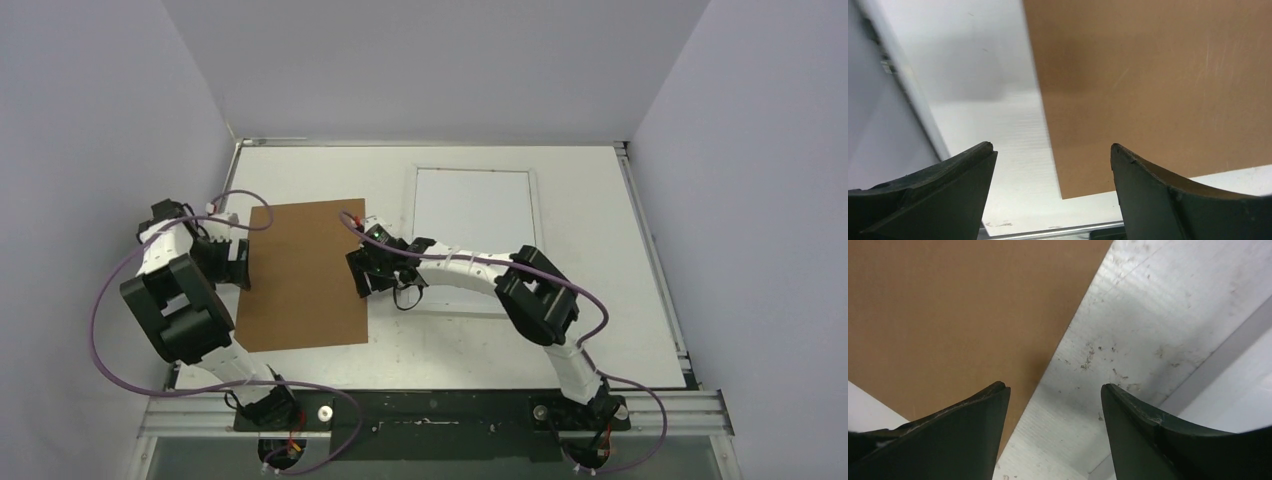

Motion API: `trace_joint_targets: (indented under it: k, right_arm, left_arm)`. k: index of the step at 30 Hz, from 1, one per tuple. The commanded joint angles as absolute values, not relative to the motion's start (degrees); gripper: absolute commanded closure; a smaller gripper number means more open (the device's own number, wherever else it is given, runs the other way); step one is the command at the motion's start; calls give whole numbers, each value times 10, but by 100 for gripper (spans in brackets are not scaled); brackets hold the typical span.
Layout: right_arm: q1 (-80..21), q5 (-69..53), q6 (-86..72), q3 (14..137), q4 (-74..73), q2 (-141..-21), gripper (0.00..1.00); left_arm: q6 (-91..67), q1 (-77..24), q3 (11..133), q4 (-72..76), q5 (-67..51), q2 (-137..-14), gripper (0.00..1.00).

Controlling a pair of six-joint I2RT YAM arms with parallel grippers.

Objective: Put the photo into the frame

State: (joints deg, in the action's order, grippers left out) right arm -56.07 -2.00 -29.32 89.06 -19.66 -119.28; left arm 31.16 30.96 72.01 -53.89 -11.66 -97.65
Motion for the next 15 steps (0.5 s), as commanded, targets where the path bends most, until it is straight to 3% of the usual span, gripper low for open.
trace_joint_targets:
  k: [1, 12, 15]
  right_arm:
    - [-560, -56, -346, 911, -159, -1206, 31]
    - [-563, -54, -415, 901, -123, -1238, 29]
    - [-563, -61, -433, 906, -113, -1247, 29]
  left_arm:
    - [335, 308, 691, -512, -150, -987, 17]
    - [312, 307, 661, -432, -164, -1055, 29]
    - [307, 301, 657, -423, -166, -1076, 40]
